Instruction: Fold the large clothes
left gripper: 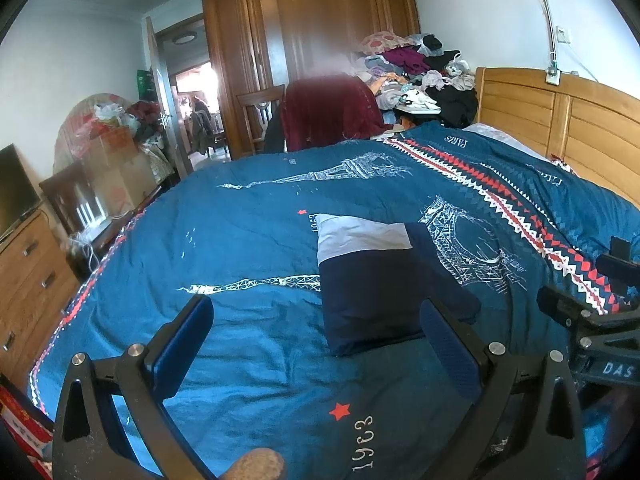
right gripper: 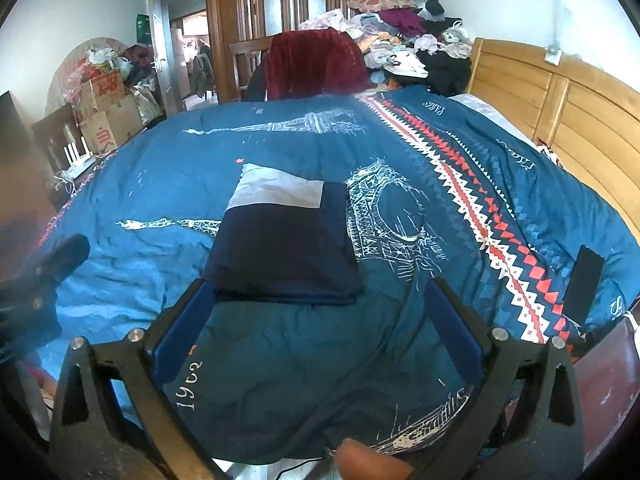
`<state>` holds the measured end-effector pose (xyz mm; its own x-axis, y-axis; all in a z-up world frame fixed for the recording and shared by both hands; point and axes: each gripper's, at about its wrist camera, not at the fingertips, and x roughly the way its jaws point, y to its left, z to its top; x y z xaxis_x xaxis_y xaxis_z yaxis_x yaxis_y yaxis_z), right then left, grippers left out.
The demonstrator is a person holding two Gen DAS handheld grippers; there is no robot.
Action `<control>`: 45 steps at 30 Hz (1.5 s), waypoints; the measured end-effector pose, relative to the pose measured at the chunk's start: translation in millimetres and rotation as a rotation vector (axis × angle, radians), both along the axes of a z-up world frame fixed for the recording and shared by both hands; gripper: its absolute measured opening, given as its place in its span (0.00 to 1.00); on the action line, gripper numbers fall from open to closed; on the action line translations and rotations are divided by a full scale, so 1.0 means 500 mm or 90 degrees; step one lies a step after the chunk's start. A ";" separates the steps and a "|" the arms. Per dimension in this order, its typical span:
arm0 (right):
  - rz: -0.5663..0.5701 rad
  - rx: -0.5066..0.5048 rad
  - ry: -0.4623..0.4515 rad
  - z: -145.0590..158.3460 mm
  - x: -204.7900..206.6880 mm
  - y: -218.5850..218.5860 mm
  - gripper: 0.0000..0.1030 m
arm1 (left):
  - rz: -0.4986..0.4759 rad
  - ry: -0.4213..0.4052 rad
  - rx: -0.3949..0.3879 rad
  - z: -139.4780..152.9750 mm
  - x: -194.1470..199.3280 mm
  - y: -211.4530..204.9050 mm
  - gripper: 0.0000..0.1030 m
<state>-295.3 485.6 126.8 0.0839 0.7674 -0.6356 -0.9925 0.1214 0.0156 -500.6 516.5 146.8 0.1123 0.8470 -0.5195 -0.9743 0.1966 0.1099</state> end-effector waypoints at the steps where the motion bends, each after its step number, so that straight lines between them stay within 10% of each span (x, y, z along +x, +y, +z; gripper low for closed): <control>1: 0.000 0.000 0.000 0.000 0.001 0.000 1.00 | 0.001 0.000 0.001 0.001 0.001 0.000 1.00; 45: 0.017 -0.023 0.049 -0.024 0.026 0.024 1.00 | -0.004 0.003 -0.023 -0.028 0.010 0.006 1.00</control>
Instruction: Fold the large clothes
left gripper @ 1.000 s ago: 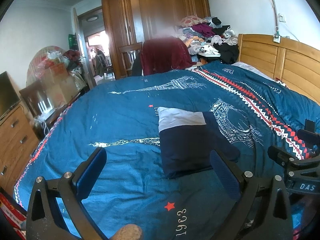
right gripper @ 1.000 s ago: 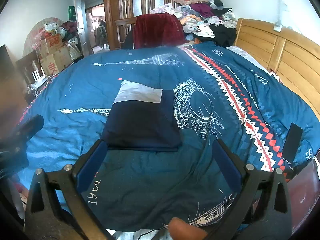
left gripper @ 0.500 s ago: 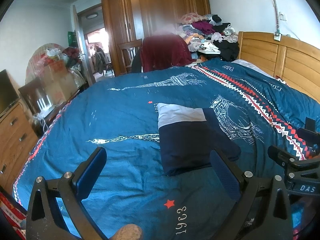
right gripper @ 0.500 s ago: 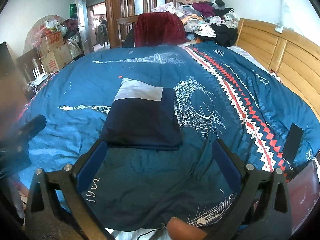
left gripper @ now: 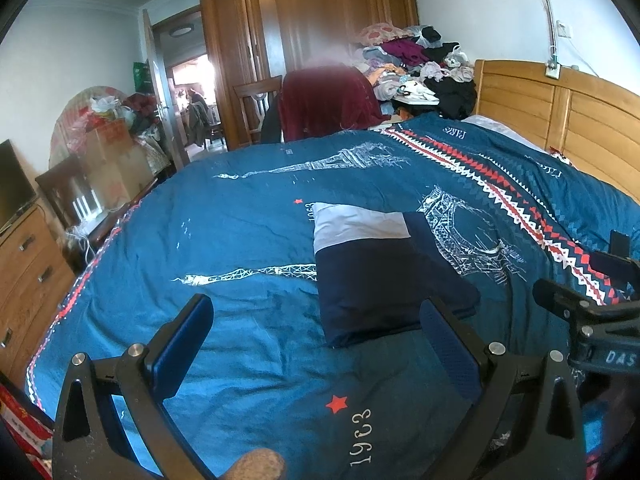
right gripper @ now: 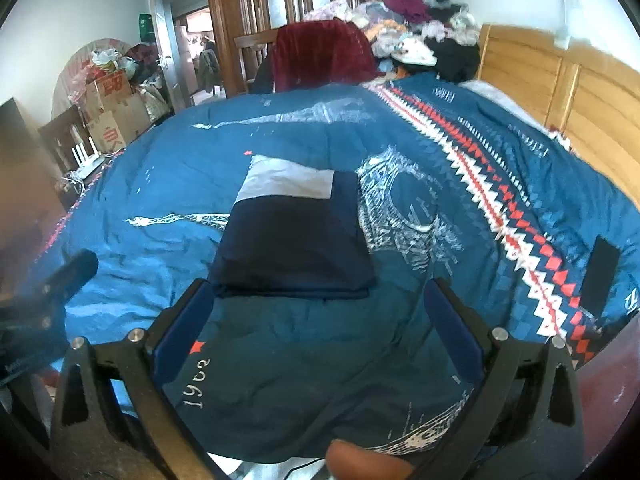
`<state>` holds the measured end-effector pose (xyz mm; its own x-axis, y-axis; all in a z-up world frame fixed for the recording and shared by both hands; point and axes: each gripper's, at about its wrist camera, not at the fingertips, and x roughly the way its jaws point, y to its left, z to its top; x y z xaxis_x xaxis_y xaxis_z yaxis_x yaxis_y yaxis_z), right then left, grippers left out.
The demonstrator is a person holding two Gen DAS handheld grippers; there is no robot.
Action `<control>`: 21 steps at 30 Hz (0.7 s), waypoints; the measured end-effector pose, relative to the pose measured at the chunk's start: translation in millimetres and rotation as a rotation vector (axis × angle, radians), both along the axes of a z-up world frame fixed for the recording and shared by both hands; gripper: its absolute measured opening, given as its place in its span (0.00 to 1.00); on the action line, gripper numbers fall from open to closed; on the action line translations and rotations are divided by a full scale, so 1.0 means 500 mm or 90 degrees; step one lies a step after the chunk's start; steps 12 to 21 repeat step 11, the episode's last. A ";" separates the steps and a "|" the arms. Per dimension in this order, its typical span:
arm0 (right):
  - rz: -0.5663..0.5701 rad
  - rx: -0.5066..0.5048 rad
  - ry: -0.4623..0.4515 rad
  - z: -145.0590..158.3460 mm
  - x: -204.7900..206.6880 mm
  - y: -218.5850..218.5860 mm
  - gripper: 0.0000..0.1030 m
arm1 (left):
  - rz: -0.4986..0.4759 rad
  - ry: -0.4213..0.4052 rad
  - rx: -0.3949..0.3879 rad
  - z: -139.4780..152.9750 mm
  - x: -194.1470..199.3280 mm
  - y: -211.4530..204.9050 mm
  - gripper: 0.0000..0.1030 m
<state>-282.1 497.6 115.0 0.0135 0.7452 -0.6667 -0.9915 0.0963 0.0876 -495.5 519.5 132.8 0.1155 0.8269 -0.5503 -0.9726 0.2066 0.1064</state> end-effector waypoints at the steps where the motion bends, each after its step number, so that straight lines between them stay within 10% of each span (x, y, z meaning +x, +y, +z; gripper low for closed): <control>1: 0.000 -0.003 0.006 -0.003 0.003 0.003 1.00 | -0.001 0.001 -0.001 -0.003 0.001 -0.001 1.00; 21: 0.003 -0.020 -0.001 -0.020 -0.001 0.006 1.00 | -0.009 0.007 -0.008 -0.013 0.010 -0.003 1.00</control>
